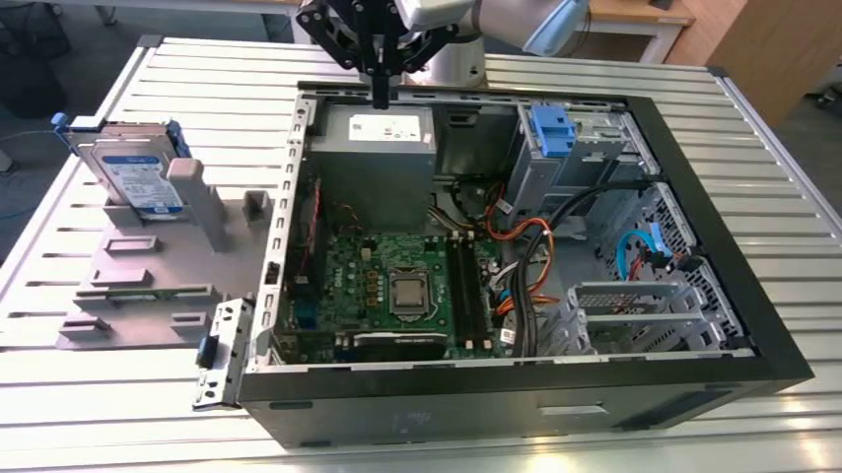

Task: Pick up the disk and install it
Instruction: 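Reach for the disk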

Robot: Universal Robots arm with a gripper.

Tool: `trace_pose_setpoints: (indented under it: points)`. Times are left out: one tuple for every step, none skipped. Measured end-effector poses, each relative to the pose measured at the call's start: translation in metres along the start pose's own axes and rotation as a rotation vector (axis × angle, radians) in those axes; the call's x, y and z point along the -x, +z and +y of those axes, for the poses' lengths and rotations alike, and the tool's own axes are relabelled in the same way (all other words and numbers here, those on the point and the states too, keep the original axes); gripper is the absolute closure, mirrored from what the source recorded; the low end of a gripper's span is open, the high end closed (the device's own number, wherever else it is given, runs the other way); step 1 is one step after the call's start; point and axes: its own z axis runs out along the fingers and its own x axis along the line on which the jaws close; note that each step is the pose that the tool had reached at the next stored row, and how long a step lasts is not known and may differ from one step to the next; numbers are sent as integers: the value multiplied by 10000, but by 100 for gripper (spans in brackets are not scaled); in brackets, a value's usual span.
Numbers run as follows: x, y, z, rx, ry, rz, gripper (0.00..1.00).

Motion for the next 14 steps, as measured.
trace_pose_setpoints:
  points:
    - [-1,1,0,0,0,0,89]
    - [-2,1,0,0,0,0,89]
    - [-4,2,0,1,0,-1,89]
    - [-6,2,0,1,1,0,89]
    - [-8,3,-1,1,1,-1,89]
    - [-10,3,-1,1,0,-1,89]
    - [-12,3,-1,1,0,-1,89]
    - [-15,3,-1,0,0,0,89]
    - [-18,3,-1,-2,0,0,89]
    - [-20,3,-2,-2,0,-1,89]
    - [-22,3,-2,-2,0,-1,89]
    - [-24,3,-2,-3,0,-1,89]
    - [-26,4,-2,-3,0,-1,89]
    - [-28,4,-2,-3,0,-1,89]
